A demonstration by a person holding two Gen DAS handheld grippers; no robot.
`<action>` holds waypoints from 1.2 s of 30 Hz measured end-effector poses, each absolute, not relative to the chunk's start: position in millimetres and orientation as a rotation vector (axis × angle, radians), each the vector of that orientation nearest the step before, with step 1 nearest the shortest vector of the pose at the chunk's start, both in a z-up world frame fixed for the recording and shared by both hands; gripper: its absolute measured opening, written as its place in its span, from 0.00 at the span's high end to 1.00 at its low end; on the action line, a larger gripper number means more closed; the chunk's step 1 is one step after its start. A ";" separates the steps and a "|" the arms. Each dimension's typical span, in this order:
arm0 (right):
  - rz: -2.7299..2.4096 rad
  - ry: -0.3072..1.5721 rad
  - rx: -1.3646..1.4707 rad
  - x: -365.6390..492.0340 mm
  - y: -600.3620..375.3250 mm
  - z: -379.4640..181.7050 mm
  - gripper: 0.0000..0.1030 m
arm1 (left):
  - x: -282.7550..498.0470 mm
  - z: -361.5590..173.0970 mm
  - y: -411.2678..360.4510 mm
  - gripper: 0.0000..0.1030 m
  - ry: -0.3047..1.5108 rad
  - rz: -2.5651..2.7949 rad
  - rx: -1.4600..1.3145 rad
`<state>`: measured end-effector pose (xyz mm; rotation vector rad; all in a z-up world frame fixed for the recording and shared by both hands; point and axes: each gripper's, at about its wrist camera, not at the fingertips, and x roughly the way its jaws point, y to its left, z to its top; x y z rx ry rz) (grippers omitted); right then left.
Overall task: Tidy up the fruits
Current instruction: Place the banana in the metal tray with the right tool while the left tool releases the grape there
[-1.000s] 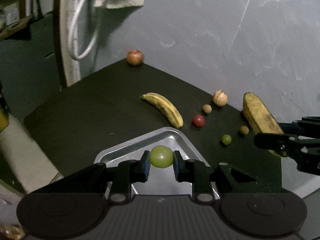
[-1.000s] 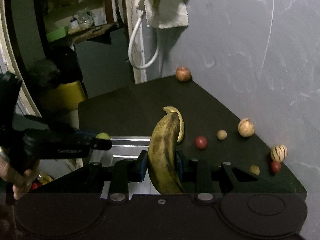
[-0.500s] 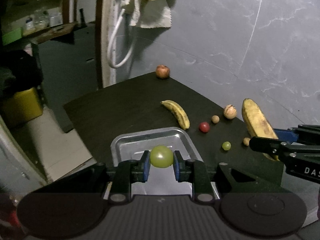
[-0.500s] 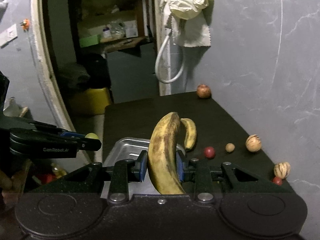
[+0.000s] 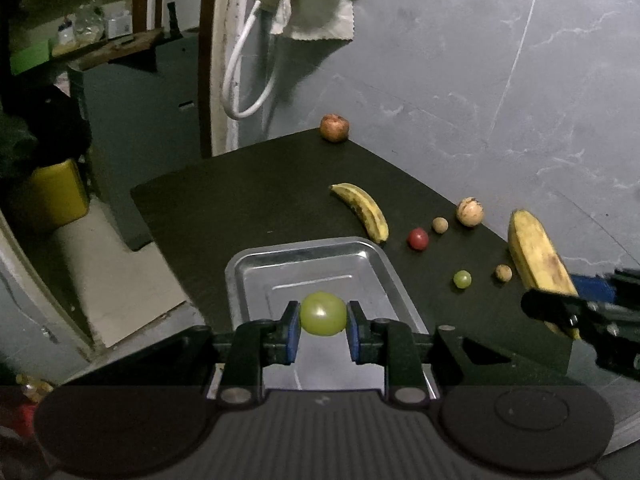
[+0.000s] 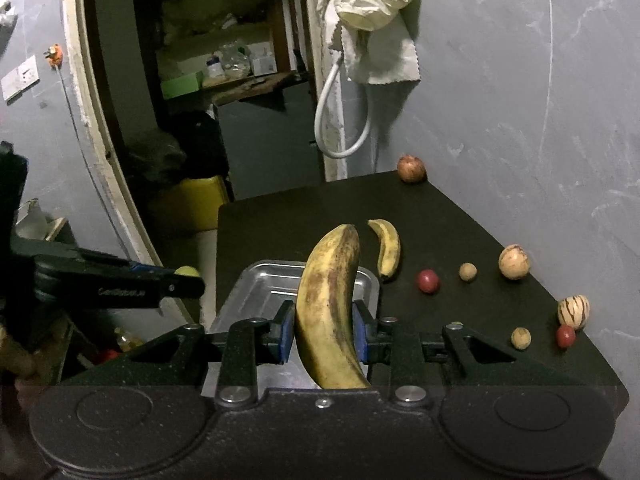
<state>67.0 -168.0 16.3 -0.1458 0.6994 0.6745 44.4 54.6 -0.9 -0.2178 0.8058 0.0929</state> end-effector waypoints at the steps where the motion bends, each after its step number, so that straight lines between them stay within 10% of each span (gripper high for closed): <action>1: 0.669 0.708 -0.146 68.7 -165.0 15.3 0.70 | 50.4 -3.7 58.1 0.75 0.809 0.088 -0.224; 36: 0.579 0.974 -0.339 200.7 -33.8 -130.5 0.69 | 178.8 -119.4 134.6 0.74 1.011 0.017 -0.215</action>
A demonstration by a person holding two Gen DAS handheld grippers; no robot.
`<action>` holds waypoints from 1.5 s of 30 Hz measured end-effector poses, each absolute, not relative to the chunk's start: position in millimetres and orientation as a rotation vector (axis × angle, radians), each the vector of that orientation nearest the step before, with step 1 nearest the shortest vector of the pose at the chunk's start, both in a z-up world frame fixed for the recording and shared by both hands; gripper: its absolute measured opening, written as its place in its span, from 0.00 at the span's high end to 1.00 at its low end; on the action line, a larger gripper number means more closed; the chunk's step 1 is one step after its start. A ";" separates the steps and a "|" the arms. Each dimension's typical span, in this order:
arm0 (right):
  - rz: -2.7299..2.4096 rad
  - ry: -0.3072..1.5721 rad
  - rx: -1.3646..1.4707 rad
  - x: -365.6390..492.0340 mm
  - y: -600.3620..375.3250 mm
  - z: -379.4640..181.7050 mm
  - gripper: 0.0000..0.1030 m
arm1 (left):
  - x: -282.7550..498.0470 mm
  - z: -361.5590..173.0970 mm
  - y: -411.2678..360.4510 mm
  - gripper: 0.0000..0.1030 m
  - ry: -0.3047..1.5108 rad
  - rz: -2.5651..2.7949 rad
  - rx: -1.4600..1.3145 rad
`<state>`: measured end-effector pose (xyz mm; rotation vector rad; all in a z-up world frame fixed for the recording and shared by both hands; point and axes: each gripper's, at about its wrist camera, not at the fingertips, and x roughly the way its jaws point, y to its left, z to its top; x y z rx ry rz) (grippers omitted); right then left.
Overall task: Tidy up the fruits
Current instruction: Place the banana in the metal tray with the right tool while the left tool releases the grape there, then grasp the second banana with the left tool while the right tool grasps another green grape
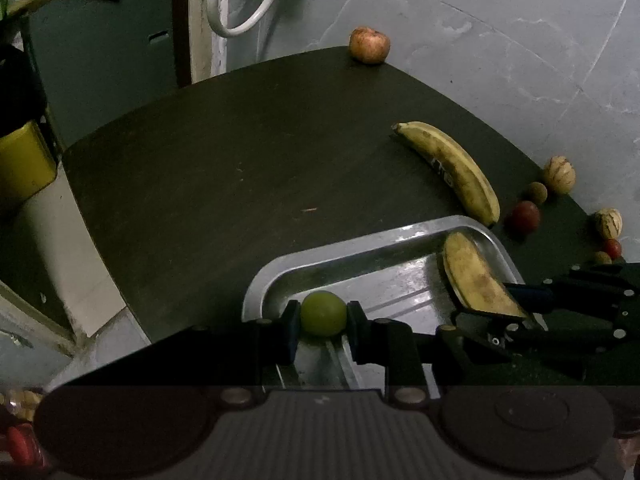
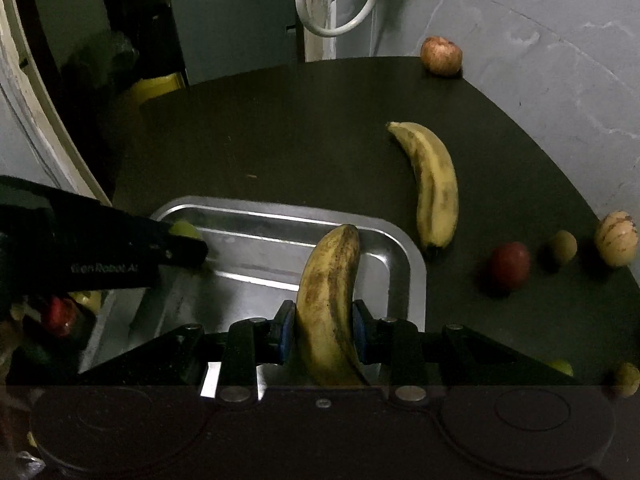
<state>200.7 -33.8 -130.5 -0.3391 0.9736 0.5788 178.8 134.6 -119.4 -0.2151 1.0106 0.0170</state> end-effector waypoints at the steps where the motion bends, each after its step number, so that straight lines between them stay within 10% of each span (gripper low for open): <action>1: 0.579 0.977 -0.340 202.9 -32.3 -132.5 0.69 | 179.3 -119.4 134.2 0.74 1.010 0.017 -0.211; 18: 0.582 0.951 -0.317 202.4 -37.2 -123.0 0.66 | 176.6 -116.3 135.7 0.73 0.998 0.034 -0.226; 28: 0.551 0.911 -0.251 193.7 -56.4 -89.9 0.57 | 172.1 -96.4 136.0 0.50 0.961 0.052 -0.259; 45: 0.497 0.766 -0.128 142.3 -124.6 -12.7 0.06 | 131.8 -30.0 90.5 0.05 0.818 0.053 -0.273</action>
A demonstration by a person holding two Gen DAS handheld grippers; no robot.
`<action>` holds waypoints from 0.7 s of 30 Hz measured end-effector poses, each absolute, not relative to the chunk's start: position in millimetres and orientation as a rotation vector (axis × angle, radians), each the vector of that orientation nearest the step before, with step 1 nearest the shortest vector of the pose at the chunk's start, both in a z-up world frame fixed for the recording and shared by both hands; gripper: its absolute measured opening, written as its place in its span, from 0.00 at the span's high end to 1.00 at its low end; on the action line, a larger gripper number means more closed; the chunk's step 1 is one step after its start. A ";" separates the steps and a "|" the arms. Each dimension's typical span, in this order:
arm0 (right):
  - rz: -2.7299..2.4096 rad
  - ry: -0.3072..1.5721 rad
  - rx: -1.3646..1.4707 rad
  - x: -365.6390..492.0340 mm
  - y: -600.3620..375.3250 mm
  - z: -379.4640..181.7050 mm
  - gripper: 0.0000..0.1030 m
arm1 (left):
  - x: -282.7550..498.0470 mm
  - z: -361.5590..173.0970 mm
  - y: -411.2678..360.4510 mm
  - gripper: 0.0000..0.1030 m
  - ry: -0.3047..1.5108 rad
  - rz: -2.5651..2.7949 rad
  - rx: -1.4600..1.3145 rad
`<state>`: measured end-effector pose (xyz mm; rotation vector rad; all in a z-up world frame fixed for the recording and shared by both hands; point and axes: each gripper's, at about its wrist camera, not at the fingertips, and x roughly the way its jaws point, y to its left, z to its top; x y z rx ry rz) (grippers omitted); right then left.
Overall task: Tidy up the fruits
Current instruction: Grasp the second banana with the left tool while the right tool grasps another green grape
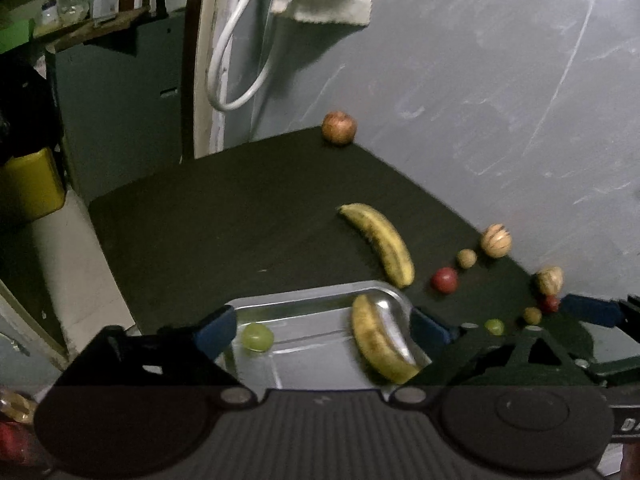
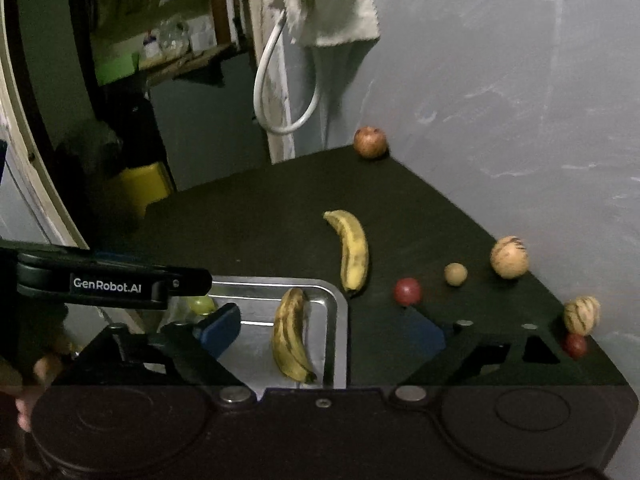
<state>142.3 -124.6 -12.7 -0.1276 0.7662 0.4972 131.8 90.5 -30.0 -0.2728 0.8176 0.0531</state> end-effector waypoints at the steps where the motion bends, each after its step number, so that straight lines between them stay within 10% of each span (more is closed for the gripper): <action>1: 0.495 0.759 -0.117 138.3 -130.5 -9.2 0.05 | 128.7 -26.6 87.3 0.04 0.809 0.050 -0.279; 21: 0.437 0.770 0.260 69.7 -261.6 6.6 0.01 | 64.4 15.7 16.5 0.01 0.705 0.010 -0.231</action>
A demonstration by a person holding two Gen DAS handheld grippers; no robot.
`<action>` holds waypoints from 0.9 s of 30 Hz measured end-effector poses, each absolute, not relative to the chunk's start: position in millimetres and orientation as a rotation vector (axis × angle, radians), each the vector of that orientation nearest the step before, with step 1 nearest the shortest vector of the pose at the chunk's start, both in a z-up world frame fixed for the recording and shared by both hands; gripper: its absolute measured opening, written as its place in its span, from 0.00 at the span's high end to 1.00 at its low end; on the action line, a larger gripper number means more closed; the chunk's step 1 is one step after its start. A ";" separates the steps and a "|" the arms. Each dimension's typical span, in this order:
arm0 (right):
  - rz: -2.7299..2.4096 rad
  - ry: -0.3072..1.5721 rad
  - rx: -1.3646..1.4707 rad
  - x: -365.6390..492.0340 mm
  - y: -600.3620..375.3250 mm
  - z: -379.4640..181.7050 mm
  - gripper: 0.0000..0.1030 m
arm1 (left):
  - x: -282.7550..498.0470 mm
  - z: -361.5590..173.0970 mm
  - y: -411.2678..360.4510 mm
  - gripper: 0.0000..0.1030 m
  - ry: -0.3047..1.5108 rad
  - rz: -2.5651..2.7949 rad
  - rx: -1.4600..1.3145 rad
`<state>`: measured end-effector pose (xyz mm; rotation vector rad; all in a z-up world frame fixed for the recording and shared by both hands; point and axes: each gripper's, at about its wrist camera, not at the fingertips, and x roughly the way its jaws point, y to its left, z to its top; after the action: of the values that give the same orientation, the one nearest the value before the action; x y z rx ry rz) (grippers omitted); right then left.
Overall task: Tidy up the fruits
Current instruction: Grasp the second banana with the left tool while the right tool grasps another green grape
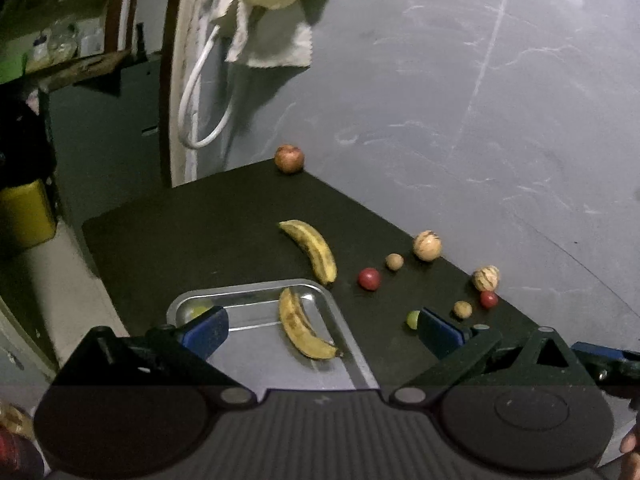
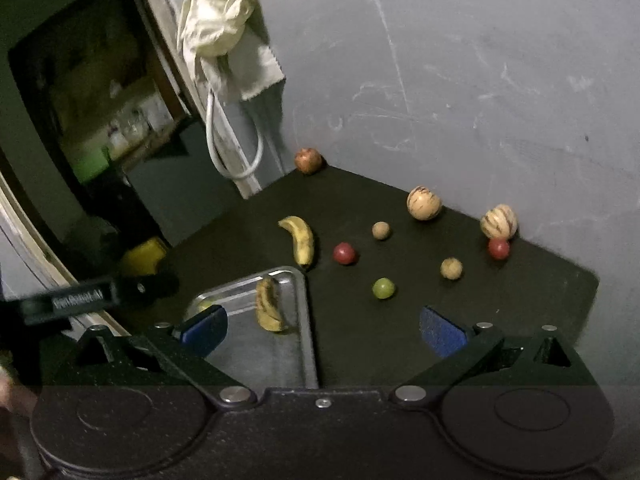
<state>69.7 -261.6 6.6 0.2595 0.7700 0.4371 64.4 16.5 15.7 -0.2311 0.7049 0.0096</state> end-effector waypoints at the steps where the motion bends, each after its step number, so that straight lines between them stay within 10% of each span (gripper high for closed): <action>1: 0.457 0.776 0.309 70.7 -266.7 6.4 0.01 | 61.2 18.0 13.9 0.01 0.695 0.002 -0.232; 27: 0.311 0.831 0.149 118.0 -229.2 -35.2 0.01 | 197.7 -11.8 31.1 0.01 0.825 -0.047 -0.196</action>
<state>118.0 -229.2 -35.2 0.1488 0.8313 0.3108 197.7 31.1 -11.8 -0.1958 0.8247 -0.0466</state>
